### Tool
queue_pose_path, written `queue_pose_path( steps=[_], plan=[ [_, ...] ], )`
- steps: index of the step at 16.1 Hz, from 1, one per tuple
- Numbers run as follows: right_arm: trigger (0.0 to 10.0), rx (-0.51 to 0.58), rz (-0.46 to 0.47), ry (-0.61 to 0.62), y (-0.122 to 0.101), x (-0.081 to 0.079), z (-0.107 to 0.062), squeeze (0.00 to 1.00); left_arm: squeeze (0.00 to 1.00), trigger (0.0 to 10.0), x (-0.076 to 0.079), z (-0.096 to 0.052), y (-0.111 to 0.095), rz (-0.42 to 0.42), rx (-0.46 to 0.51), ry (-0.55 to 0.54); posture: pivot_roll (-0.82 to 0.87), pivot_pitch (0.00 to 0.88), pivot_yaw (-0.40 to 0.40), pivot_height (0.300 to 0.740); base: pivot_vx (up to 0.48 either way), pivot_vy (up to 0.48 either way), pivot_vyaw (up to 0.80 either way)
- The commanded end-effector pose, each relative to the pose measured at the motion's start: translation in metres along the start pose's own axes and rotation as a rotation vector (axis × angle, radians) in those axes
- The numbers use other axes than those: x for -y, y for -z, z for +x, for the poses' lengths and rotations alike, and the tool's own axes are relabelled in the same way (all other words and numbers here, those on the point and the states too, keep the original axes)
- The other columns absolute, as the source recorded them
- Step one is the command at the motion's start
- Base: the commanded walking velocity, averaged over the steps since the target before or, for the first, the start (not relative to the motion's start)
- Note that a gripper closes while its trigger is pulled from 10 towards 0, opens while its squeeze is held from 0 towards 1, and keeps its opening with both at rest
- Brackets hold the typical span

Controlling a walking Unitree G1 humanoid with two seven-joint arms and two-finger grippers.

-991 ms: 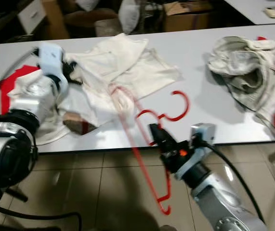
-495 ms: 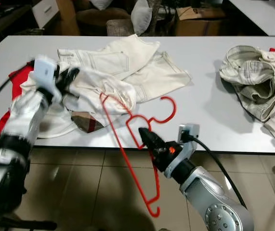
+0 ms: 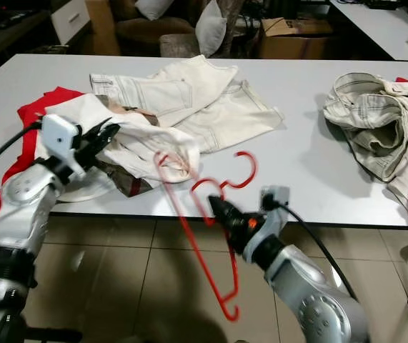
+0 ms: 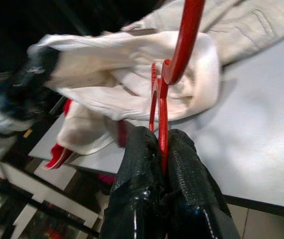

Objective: Hang hanger

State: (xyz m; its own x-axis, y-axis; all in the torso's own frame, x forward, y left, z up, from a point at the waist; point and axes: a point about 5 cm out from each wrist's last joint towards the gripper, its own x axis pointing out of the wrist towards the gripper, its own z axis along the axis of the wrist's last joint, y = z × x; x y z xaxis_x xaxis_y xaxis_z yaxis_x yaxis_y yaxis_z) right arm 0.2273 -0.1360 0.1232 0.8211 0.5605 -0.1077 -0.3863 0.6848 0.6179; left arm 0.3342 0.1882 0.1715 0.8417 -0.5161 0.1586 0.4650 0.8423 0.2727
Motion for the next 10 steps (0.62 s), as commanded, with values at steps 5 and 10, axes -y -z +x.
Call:
queue_pose_path(
  steps=[5,10],
  plan=[
    [10.0,-0.030,0.189,0.201,0.004,0.029,0.014,0.00,0.00,0.0,0.003,0.005,-0.022,0.007,0.068,0.011,-0.11,0.000,0.053,0.740,0.000,0.000,0.00],
    [10.0,0.187,0.123,0.251,-0.059,0.040,0.042,0.00,0.00,0.0,-0.005,0.007,-0.033,0.051,0.094,-0.030,-0.10,0.000,0.015,0.740,0.000,0.000,0.00]
  ],
)
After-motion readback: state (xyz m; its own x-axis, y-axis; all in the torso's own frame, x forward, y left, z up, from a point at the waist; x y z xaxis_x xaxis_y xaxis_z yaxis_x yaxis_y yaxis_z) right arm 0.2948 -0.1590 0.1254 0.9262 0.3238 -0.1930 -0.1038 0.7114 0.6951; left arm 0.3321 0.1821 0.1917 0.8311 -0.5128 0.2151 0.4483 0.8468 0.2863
